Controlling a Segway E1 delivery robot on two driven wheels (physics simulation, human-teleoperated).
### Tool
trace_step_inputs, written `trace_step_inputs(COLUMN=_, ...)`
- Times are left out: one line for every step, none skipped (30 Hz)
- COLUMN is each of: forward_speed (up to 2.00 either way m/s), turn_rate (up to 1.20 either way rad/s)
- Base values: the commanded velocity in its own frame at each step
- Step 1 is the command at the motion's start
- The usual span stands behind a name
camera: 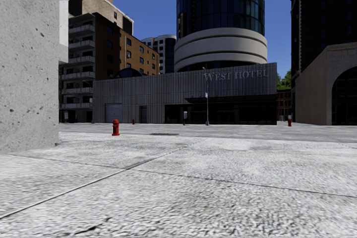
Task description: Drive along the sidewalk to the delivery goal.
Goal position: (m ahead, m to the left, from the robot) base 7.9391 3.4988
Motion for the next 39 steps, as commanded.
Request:
trace_step_inputs(forward_speed=2.0, turn_rate=0.0)
trace_step_inputs(forward_speed=2.0, turn_rate=0.0)
trace_step_inputs(forward_speed=2.0, turn_rate=0.0)
trace_step_inputs(forward_speed=2.0, turn_rate=0.0)
trace_step_inputs(forward_speed=2.0, turn_rate=0.0)
trace_step_inputs(forward_speed=2.0, turn_rate=0.0)
trace_step_inputs(forward_speed=2.0, turn_rate=0.0)
trace_step_inputs(forward_speed=2.0, turn_rate=0.0)
trace_step_inputs(forward_speed=2.0, turn_rate=0.0)
trace_step_inputs(forward_speed=2.0, turn_rate=0.0)
trace_step_inputs(forward_speed=2.0, turn_rate=0.0)
trace_step_inputs(forward_speed=2.0, turn_rate=0.0)
trace_step_inputs(forward_speed=2.0, turn_rate=0.0)
trace_step_inputs(forward_speed=2.0, turn_rate=0.0)
trace_step_inputs(forward_speed=2.0, turn_rate=0.0)
trace_step_inputs(forward_speed=2.0, turn_rate=0.0)
trace_step_inputs(forward_speed=2.0, turn_rate=0.0)
trace_step_inputs(forward_speed=2.0, turn_rate=0.0)
trace_step_inputs(forward_speed=2.0, turn_rate=0.03)
trace_step_inputs(forward_speed=2.0, turn_rate=0.06)
trace_step_inputs(forward_speed=2.0, turn_rate=0.06)
trace_step_inputs(forward_speed=2.0, turn_rate=0.09)
trace_step_inputs(forward_speed=2.0, turn_rate=0.1)
trace_step_inputs(forward_speed=2.0, turn_rate=0.12)
trace_step_inputs(forward_speed=2.0, turn_rate=0.12)
trace_step_inputs(forward_speed=2.0, turn_rate=0.15)
trace_step_inputs(forward_speed=2.0, turn_rate=0.19)
trace_step_inputs(forward_speed=2.0, turn_rate=0.22)
trace_step_inputs(forward_speed=2.0, turn_rate=0.22)
trace_step_inputs(forward_speed=2.0, turn_rate=0.23)
trace_step_inputs(forward_speed=2.0, turn_rate=0.24)
trace_step_inputs(forward_speed=2.0, turn_rate=0.24)
trace_step_inputs(forward_speed=2.0, turn_rate=0.24)
trace_step_inputs(forward_speed=2.0, turn_rate=0.26)
trace_step_inputs(forward_speed=2.0, turn_rate=0.27)
trace_step_inputs(forward_speed=2.0, turn_rate=0.27)
trace_step_inputs(forward_speed=2.0, turn_rate=0.27)
trace_step_inputs(forward_speed=2.0, turn_rate=0.28)
trace_step_inputs(forward_speed=2.0, turn_rate=0.29)
